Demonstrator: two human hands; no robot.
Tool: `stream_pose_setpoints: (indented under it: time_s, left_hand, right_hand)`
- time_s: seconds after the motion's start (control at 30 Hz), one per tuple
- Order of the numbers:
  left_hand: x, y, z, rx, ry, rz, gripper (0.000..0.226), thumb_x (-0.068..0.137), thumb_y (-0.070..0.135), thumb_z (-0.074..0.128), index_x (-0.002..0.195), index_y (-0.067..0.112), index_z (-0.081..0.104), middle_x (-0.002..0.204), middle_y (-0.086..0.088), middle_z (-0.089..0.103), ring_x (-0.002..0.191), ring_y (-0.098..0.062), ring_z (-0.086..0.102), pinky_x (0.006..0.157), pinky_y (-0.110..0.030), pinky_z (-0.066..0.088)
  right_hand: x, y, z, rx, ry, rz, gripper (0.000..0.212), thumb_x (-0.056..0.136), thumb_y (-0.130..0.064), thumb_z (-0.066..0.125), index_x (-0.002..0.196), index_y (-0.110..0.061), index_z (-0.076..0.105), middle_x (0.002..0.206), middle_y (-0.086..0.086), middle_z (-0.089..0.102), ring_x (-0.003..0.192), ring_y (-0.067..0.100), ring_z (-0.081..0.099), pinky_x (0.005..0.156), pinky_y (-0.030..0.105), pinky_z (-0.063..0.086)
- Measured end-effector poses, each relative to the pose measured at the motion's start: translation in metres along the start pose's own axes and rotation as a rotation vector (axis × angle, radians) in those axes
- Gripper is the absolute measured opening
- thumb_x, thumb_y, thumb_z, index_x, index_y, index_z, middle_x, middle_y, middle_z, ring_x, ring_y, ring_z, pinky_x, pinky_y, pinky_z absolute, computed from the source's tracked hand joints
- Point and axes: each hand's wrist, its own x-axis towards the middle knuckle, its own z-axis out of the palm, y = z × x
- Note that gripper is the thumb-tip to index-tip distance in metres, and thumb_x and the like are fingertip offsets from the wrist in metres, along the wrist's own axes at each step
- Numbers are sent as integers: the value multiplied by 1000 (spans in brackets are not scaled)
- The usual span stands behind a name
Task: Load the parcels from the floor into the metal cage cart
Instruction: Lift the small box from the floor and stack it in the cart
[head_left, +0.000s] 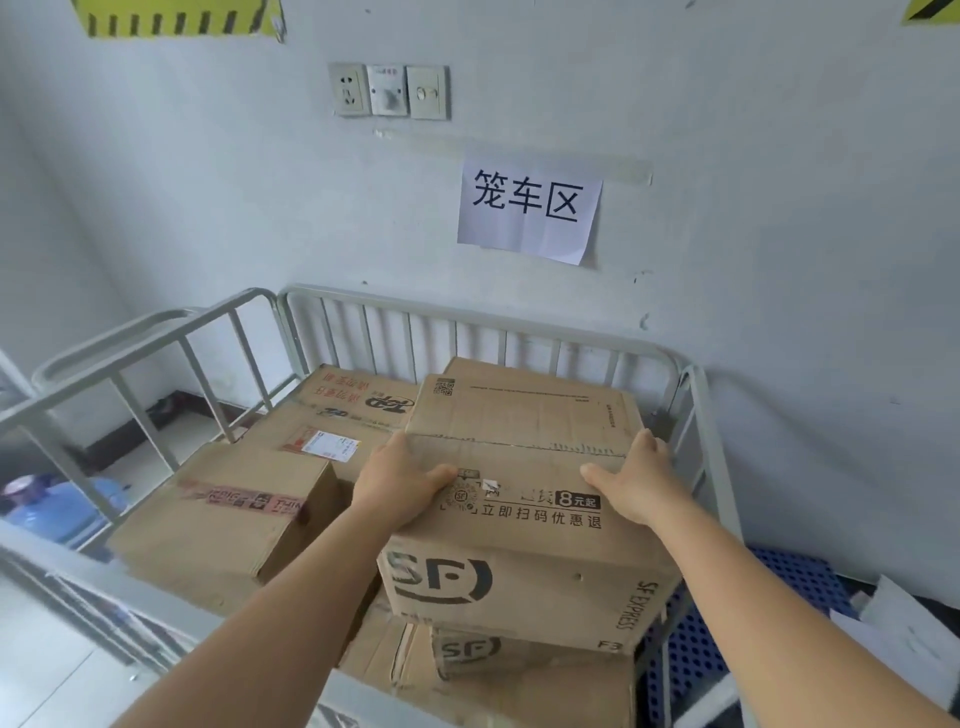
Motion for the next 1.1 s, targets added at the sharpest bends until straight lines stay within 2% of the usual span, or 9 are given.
stream_pose_setpoints:
  time_s: [0.1,0.17,0.27,0.43,0.5,0.63,0.9,1.1]
  left_hand:
    - [-12,-1,-6,110,30,44,54,85,54,59,122,15,48,115,-1,54,95,-18,52,74,-31,44]
    - [-21,-6,-11,165,36,65,54,88,54,54,127,16,49,118,-1,53,98,-19,54,81,-35,49]
    - [-38,-20,-27,228,62,87,62,92,50,51,143,17,39,139,-4,45,118,-23,52,96,-40,47]
    - [-87,-68,-67,218,171,59,65,91,46,56,146,18,36,145,-1,43,125,-21,48,95,-34,43]
    - [-114,-99,-85,226,214,8,68,91,44,58,148,20,32,146,0,43,125,-20,48,94,-31,43]
    - [-179,-175,-118,264,286,-111,72,89,46,61,149,19,32,148,-1,42,132,-21,44,106,-39,41]
    - [-352,-333,-158,308,309,-432,70,89,46,59,148,22,30,146,-2,42,131,-24,43,106,-37,37]
    - [-478,-430,-157,237,302,-708,69,89,45,58,148,22,29,148,-2,41,131,-24,42,104,-37,38]
  right_hand:
    - [-10,-12,0,-261,69,-141,95,91,-57,51,155,-7,2,163,12,1,148,34,13,119,48,21]
    - [-23,-24,3,-334,61,-244,93,95,-57,47,156,-8,-4,163,11,-10,151,31,-1,121,45,11]
    - [-45,-46,14,-341,30,-389,86,97,-53,46,156,-12,-2,163,9,-12,151,29,-4,122,43,7]
    - [-96,-91,48,-370,-31,-611,80,98,-49,45,157,-17,2,164,5,-9,151,25,-6,120,41,2]
    - [-123,-112,67,-374,-74,-693,79,98,-48,45,157,-17,3,165,4,-7,151,25,-5,121,41,2]
    - [-193,-154,115,-346,-182,-850,79,98,-47,47,157,-18,4,165,1,-1,151,23,-2,121,41,6]
    - [-359,-211,236,-459,-472,-1168,76,98,-45,47,157,-18,7,165,-1,4,151,22,3,123,40,9]
    - [-474,-223,323,-501,-572,-1290,78,97,-46,50,157,-18,8,164,0,8,151,21,7,122,40,13]
